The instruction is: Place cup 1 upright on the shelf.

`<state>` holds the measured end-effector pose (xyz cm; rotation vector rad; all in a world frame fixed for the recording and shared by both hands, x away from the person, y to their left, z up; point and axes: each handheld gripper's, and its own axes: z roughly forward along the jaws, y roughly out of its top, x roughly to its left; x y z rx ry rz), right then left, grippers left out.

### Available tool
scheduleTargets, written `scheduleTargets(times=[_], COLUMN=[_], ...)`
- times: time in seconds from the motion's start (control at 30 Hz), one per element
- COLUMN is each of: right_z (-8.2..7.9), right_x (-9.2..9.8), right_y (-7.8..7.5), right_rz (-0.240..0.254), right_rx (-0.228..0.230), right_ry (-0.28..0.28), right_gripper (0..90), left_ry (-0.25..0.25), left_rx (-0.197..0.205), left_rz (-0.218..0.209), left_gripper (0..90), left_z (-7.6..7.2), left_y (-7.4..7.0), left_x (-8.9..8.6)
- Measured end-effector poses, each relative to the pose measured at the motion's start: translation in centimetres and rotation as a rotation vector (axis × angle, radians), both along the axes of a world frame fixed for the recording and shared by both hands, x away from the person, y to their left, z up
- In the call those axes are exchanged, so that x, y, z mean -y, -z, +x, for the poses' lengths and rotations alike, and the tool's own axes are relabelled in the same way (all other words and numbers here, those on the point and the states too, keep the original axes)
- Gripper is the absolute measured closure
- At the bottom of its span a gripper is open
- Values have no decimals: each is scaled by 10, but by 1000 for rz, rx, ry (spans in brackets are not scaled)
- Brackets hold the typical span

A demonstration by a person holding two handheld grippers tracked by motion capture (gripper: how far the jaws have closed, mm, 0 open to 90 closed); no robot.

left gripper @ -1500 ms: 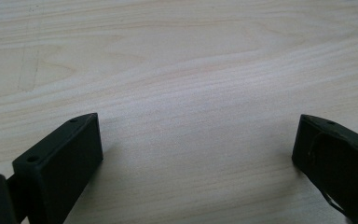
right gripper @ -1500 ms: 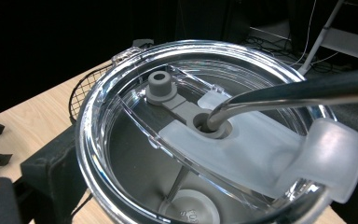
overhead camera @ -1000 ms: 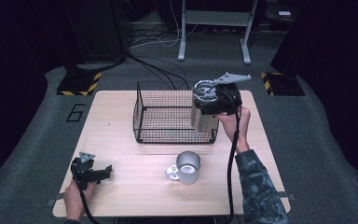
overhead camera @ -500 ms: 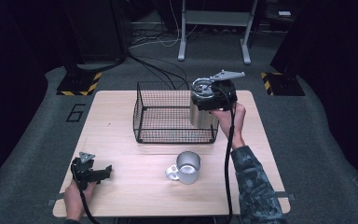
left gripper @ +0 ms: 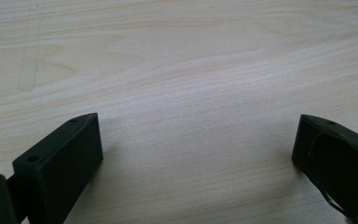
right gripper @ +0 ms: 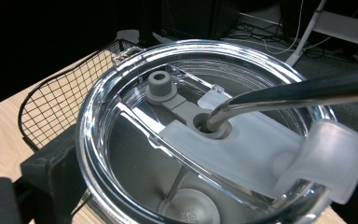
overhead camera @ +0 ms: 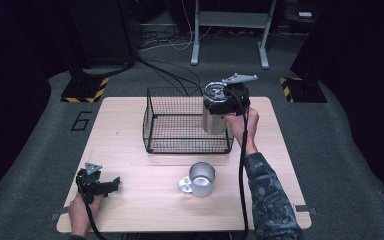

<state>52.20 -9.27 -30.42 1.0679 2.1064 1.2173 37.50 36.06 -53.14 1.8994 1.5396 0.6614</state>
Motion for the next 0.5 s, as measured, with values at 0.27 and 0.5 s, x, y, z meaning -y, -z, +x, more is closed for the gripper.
scheduleTargets(times=[0.27, 0.5], right_z=[9, 19], right_x=[-5, -9], right_y=[5, 16], right_rz=[-7, -14], right_rx=[-5, -36], right_ry=[13, 30], right_gripper=[34, 34], left_ry=[0, 1], left_rx=[0, 0], left_rz=[-1, -1], left_gripper=[16, 16], left_z=[0, 0], left_y=[0, 0], left_x=[0, 0])
